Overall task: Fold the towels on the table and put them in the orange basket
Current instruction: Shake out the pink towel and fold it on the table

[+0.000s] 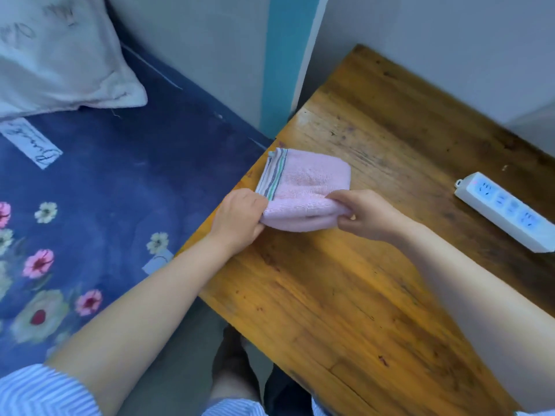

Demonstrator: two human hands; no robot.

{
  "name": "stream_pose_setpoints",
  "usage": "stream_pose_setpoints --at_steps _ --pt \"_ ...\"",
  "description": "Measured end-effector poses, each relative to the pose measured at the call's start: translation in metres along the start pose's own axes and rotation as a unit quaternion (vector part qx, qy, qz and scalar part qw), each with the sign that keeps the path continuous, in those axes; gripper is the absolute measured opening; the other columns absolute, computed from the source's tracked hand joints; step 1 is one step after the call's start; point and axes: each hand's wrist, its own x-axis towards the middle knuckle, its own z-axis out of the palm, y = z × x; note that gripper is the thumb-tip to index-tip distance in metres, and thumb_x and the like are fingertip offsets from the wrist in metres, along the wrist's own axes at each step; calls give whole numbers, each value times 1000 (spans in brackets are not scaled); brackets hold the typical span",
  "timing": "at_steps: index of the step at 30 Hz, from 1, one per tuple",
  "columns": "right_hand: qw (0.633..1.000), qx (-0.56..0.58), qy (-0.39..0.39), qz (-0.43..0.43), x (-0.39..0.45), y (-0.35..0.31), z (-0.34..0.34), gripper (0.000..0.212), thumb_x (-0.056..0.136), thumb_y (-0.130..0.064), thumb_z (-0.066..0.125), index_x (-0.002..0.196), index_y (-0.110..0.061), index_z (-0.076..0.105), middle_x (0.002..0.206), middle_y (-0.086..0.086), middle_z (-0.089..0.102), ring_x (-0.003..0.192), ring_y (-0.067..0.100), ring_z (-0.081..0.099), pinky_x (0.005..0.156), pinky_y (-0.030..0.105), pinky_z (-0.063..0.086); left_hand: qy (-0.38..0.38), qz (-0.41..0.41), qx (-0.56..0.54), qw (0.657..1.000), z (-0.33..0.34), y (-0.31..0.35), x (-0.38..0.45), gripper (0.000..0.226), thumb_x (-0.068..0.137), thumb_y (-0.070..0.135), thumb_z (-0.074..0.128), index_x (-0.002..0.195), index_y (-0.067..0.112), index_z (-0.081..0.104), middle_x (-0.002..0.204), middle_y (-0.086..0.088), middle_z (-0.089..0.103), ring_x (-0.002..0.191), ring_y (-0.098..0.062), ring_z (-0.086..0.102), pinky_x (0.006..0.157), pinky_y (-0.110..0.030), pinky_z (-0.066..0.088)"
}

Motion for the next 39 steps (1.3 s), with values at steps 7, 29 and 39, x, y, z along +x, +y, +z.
stream_pose_setpoints --at_steps 7,29,39 --pt "974 176 141 -13 13 -65 1 40 81 2 46 116 -17 48 91 -11 50 67 7 49 61 5 37 85 -264 -212 937 -59 -21 -55 32 68 24 41 93 9 56 77 0 49 77 -18 40 65 -27 30" --pt "943 93 3 -321 9 -557 205 48 71 -12 74 115 -5 56 104 9 62 98 25 56 73 17 33 343 -523 -172 761 -217 -151 -561 18 88 6 54 105 5 59 88 1 56 80 -20 50 72 -29 39" --pt "921 187 -7 -342 59 -700 233 56 75 -16 70 125 -19 45 107 -3 49 97 18 50 79 30 41 452 -552 -147 685 -285 -246 -628 26 91 12 49 116 7 55 101 -22 63 94 -35 57 82 -41 45"
